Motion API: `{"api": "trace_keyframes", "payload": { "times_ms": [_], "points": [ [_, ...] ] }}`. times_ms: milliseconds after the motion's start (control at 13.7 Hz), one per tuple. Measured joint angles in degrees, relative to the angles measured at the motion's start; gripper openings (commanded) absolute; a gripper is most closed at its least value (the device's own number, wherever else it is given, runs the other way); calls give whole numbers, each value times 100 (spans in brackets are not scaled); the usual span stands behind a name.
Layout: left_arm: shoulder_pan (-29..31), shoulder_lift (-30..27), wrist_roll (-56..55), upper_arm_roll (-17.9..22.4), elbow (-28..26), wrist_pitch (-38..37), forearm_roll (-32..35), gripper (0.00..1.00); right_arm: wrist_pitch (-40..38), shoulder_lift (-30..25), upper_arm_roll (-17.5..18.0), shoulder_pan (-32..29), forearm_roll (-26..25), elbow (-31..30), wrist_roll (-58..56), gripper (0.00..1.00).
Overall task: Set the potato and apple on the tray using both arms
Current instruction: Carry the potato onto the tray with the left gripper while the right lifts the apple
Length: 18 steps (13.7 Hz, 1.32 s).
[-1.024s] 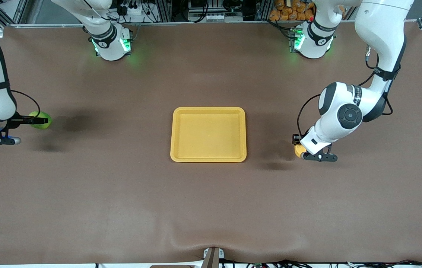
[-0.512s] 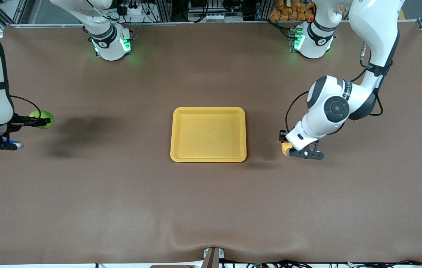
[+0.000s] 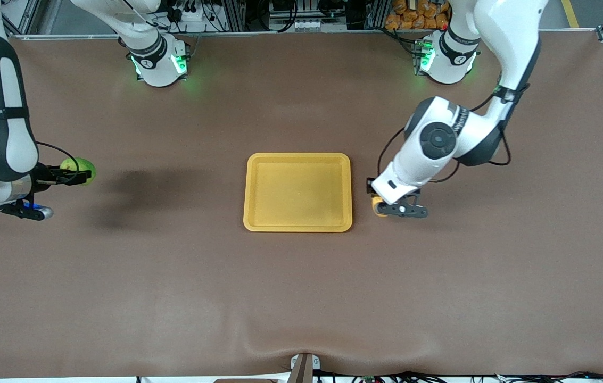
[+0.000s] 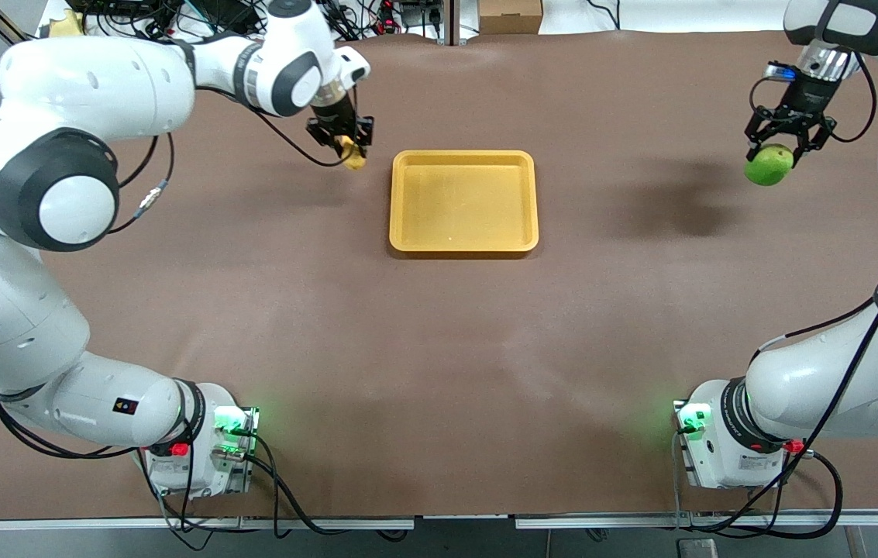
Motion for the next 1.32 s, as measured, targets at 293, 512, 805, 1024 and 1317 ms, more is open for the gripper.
{"api": "trace_keyframes", "payload": {
  "times_ms": [293,512,805,1024,1317],
  "points": [
    [-476,387,-664,-5,397,2,0,0,-418,-92,542,0,1,304,872,0],
    [-784,696,-1096,-7,770,2,0,1,-435,-91,807,1,32,323,1291,0],
    [-1081,1040,-1155,-6,951,6,0,12,-468,-91,958,-6,301,334,1663,0],
    [-1106,1216,-1156,16,985,9,4,26,-464,-91,1250,-8,426,336,2182,0],
    [-1096,1311,-1156,34,999,9,144,39,-342,-91,1688,-5,543,336,2918,0]
  ]
}}
